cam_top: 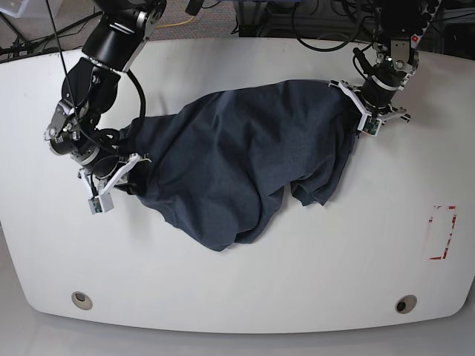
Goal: Fold the T-shirt properly
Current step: 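Grasp shirt edges with both grippers and pull them apart to spread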
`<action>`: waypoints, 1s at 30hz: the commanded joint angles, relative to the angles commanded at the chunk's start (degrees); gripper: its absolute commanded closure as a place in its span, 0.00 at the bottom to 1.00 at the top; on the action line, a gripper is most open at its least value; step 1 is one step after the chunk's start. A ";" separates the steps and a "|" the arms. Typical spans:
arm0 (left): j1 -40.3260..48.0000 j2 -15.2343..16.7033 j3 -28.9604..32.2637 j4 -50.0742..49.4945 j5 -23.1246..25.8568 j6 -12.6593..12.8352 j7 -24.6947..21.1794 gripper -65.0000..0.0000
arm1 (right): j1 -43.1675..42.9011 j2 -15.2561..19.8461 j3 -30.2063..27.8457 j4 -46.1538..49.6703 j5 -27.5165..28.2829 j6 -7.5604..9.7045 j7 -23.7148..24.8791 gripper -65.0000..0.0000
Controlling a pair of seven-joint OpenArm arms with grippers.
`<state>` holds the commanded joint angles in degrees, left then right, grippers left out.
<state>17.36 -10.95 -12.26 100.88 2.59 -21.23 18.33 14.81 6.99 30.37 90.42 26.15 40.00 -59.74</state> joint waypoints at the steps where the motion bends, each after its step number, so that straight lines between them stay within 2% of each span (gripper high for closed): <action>1: -1.05 0.09 -0.79 0.97 -0.18 -0.18 2.37 0.98 | 1.23 0.44 0.00 -0.88 0.00 -0.22 0.00 0.99; 5: -6.51 0.62 -2.46 4.92 -0.35 -0.35 9.14 0.98 | 6.86 1.93 0.00 -5.71 0.00 -1.27 0.09 0.99; 9: -12.13 1.05 -3.78 8.53 -0.26 -0.44 15.21 0.98 | 13.80 3.08 0.00 -9.76 -0.62 -1.36 0.09 0.99; 17: -24.79 0.70 -7.91 11.60 -0.26 -0.53 24.88 0.98 | 28.84 3.25 0.00 -10.99 -9.93 -1.19 0.18 0.99; 19: -27.69 0.62 -8.97 11.60 -0.26 -1.32 26.73 0.98 | 31.74 3.43 -0.09 -11.08 -10.73 -1.19 0.09 0.99; 21: -31.38 0.44 -10.46 11.60 0.18 -3.16 29.19 0.98 | 34.37 3.60 -0.35 -11.08 -11.16 -1.19 0.09 0.99; 26: -38.95 -3.43 -12.40 11.52 0.18 -5.36 34.99 0.98 | 39.38 5.98 -6.51 -10.81 -11.08 -1.27 0.09 0.99; 30: -41.76 -5.63 -12.48 11.52 0.09 -6.59 38.07 0.98 | 40.88 6.51 -7.38 -9.85 -10.81 -1.01 0.09 0.99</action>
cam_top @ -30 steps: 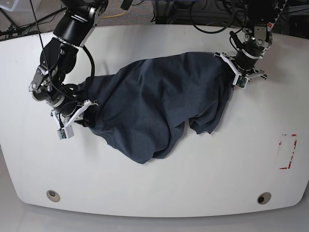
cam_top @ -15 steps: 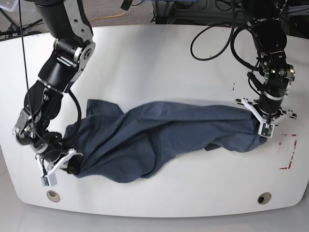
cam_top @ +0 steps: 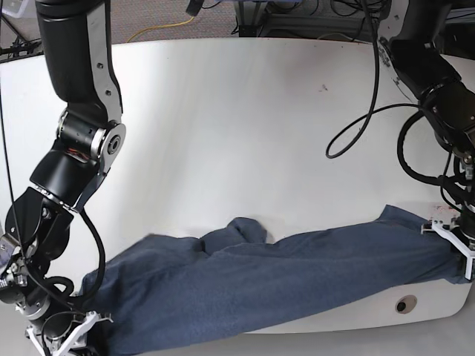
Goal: Fold the T-shirt properly
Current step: 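Grasp shirt edges with both grippers and pull them apart to spread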
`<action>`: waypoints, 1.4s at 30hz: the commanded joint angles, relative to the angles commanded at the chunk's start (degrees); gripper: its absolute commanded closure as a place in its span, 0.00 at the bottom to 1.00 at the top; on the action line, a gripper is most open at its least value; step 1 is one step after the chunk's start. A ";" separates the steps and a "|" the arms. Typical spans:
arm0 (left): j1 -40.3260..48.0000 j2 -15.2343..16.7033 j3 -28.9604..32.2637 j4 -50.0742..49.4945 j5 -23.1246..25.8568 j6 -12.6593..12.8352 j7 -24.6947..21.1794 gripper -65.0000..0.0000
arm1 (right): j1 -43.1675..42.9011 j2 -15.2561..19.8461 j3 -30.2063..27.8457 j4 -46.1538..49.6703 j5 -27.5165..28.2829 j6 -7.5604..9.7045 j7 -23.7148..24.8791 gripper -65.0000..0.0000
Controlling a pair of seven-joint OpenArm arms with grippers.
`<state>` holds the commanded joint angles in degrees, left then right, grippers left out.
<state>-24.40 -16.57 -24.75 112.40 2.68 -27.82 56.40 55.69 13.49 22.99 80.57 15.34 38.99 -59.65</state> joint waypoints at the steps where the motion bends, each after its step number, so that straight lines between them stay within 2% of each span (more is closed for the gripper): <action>1: 0.00 -0.44 0.00 0.00 -0.18 -0.53 0.62 0.98 | -0.35 -0.18 0.00 0.88 -0.26 0.00 0.00 0.99; 7: 4.48 -0.62 -0.18 0.00 0.00 -4.31 0.88 0.98 | -7.74 -0.62 0.26 4.92 -0.09 0.00 -0.09 0.99; 14: 15.30 -0.53 -1.05 0.00 -0.44 -4.48 0.53 0.98 | -22.07 -0.79 1.76 11.34 0.18 0.18 -0.09 0.99; 15: 17.05 -0.44 -1.85 0.00 -0.44 -4.66 0.53 0.98 | -24.18 -1.67 2.29 12.40 0.18 0.18 -0.09 0.99; 17: 19.69 0.35 -3.43 -0.18 -0.44 -6.24 0.53 0.98 | -28.31 -3.25 3.16 14.42 0.18 0.18 -0.09 0.99; 20: 23.82 1.93 -6.86 -0.35 0.09 -9.85 -0.26 0.98 | -35.34 -3.87 3.87 18.02 0.18 0.18 -0.09 0.99; 25: 32.18 2.29 -7.82 -0.35 0.09 -12.18 -2.73 0.98 | -45.45 -6.15 5.89 21.27 0.18 0.18 -0.09 0.99; 35: 42.02 2.37 -9.41 -2.46 -0.35 -12.18 -3.16 0.98 | -59.25 -7.65 6.95 23.74 0.18 0.18 -0.09 0.99; 38: 42.90 4.13 -12.04 -2.90 -0.35 -12.18 -3.25 0.97 | -61.54 -8.88 7.03 23.74 0.18 0.18 -0.09 0.99; 40: 43.43 4.66 -13.54 -2.90 -0.18 -12.18 -3.25 0.93 | -62.42 -9.05 8.09 23.65 0.18 0.18 -0.09 0.99; 42: 44.13 4.75 -14.07 -2.90 0.00 -12.18 -3.25 0.82 | -63.56 -9.14 8.53 23.56 0.18 0.18 -0.09 0.98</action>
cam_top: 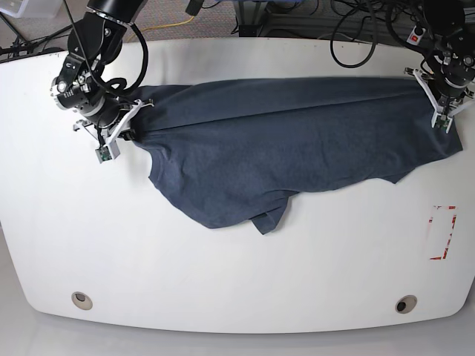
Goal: Fold the T-shirt properly
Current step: 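Grasp shirt edges with both grippers and pull them apart to spread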
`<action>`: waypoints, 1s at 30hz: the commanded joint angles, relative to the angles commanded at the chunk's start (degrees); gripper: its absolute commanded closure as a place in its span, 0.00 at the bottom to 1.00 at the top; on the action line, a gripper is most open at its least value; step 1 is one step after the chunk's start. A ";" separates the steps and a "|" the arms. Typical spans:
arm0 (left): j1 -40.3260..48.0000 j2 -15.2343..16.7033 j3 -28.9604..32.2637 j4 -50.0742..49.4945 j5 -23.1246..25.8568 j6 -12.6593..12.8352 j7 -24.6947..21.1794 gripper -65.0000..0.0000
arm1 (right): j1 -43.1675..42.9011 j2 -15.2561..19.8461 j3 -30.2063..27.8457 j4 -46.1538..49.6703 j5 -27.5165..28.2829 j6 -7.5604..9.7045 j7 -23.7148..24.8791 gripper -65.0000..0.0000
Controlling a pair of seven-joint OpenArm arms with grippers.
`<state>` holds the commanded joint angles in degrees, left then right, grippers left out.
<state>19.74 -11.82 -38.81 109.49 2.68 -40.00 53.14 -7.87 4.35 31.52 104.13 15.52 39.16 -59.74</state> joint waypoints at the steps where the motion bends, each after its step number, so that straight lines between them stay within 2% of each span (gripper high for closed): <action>1: 0.00 0.00 0.00 0.00 0.09 0.00 0.00 0.75 | -0.35 0.00 0.00 -0.09 0.00 0.00 0.00 0.98; 3: 0.26 0.00 -0.09 0.00 0.18 0.00 0.00 0.59 | -1.32 0.00 0.00 -0.09 0.00 0.00 -0.18 0.95; 5: 1.05 0.00 0.00 0.00 0.18 0.00 0.09 0.46 | -1.67 0.00 0.00 0.00 0.00 0.00 -0.18 0.80; 6: 1.05 0.00 0.00 0.00 0.18 0.00 0.09 0.41 | -1.93 0.00 0.18 0.00 0.00 0.00 -0.26 0.67; 10: 1.05 -0.35 0.00 -0.26 -0.09 0.00 0.09 0.34 | -2.37 0.00 0.26 0.18 0.00 0.00 -0.26 0.20; 12: 0.97 -0.44 -0.18 -0.26 -0.26 0.00 0.09 0.34 | -2.37 0.00 0.18 0.26 0.09 0.00 -0.26 0.08; 14: 0.97 -0.44 -0.35 -0.26 -0.26 0.00 0.09 0.34 | -2.11 0.00 0.00 0.26 1.14 0.00 -0.26 0.08; 18: 0.53 -0.44 -0.35 -0.26 -0.35 0.00 0.09 0.35 | 0.35 0.44 -0.09 -0.09 7.74 -0.09 -0.26 0.08; 21: -1.67 -0.09 -0.44 -0.18 0.00 0.00 0.09 0.35 | 4.04 0.44 -0.18 -2.90 9.05 -0.18 -0.26 0.08; 26: -2.37 0.00 -0.44 -0.18 0.09 0.00 0.09 0.35 | 13.80 0.62 -0.26 -13.45 8.79 -0.09 -0.26 0.08; 30: -2.46 -0.18 -0.44 -0.18 0.09 0.00 0.09 0.35 | 21.01 2.64 -0.26 -24.09 8.70 -0.09 0.26 0.08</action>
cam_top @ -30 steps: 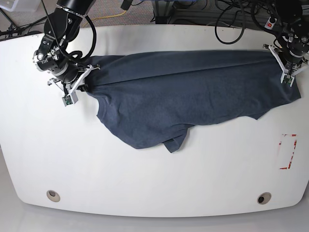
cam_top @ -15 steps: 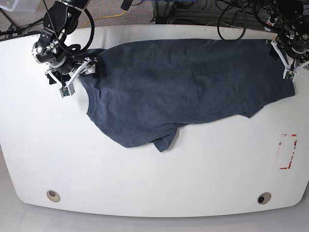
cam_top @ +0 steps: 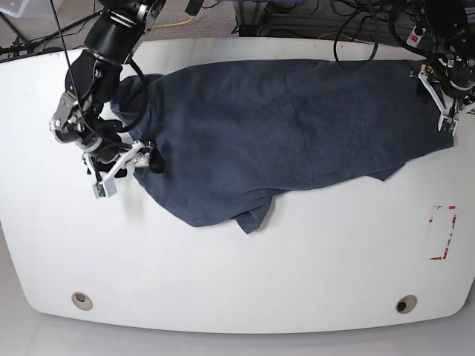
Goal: Fold the T-shirt properly
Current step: 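Grasp shirt edges with both grippers and pull them apart to spread, then regrip the shirt edges with both grippers, holding it stretched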
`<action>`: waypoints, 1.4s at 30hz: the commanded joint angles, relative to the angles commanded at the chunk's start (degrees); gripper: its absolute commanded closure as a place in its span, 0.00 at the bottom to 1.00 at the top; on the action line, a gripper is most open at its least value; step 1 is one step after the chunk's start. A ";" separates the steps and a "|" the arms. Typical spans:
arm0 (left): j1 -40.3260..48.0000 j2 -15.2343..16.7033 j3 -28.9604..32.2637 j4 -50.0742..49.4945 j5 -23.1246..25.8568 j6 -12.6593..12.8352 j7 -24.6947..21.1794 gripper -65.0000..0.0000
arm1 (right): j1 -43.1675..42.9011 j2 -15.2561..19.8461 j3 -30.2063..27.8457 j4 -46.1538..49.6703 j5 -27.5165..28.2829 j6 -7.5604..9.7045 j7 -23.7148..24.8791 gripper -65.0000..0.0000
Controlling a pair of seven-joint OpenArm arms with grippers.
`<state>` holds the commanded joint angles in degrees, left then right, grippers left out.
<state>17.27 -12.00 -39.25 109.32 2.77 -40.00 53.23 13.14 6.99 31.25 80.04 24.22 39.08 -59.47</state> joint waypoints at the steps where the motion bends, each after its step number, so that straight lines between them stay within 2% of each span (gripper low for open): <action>1: 0.00 0.00 0.00 0.00 0.00 0.00 0.00 0.35 | 1.49 0.18 -0.09 -2.37 0.00 0.00 0.53 0.08; 3: 0.00 0.00 0.00 0.00 -0.09 0.00 0.00 0.35 | 4.04 1.58 -1.23 -6.95 0.00 0.00 2.73 0.08; 8: 0.00 0.00 0.00 0.00 -0.09 0.00 0.00 0.35 | 7.91 5.98 -9.32 -17.14 0.09 -0.09 10.29 0.08; 14: 0.00 0.00 0.00 0.00 -0.09 0.00 0.00 0.35 | 8.79 6.95 -13.36 -25.49 0.00 0.00 16.88 0.10; 19: -1.76 0.09 -0.62 0.00 -0.35 0.00 0.18 0.35 | 8.44 6.33 -16.18 -27.08 0.26 0.00 18.46 0.29; 23: -5.89 1.67 -7.30 -0.09 -0.35 0.00 0.26 0.34 | 7.12 6.15 -18.99 -26.81 0.44 0.00 18.37 0.43; 26: -8.26 1.85 -10.11 -0.44 -0.26 0.00 0.26 0.34 | 6.68 5.36 -18.90 -24.79 0.44 0.00 18.37 0.58; 28: -9.05 1.76 -10.37 -2.20 -0.35 0.00 0.26 0.29 | 5.63 5.27 -18.90 -23.03 0.44 -0.26 18.37 0.72; 30: -10.37 1.76 -10.46 -4.48 -0.18 0.00 0.26 0.19 | 5.27 5.27 -18.99 -21.36 0.18 -0.44 18.37 0.85; 33: -12.40 1.67 -12.04 -7.82 -0.09 0.00 0.26 0.09 | 5.19 5.27 -19.25 -20.48 0.09 -0.44 18.37 1.00; 35: -13.98 1.58 -13.01 -11.60 -0.35 0.00 0.26 0.09 | 5.19 5.27 -19.25 -20.48 0.09 -0.44 18.37 1.00; 39: -17.41 -1.58 -13.36 -19.43 -0.44 0.00 0.26 0.09 | 5.19 5.19 -19.25 -20.48 0.09 -0.44 18.37 1.00; 42: -20.13 -2.02 -13.27 -26.11 -0.44 0.00 -0.09 0.09 | 4.75 5.10 -19.25 -20.48 0.09 -0.44 18.37 1.00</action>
<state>-2.86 -14.02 -52.53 83.21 2.33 -40.00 53.14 17.89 12.09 12.00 59.56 24.31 38.64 -41.10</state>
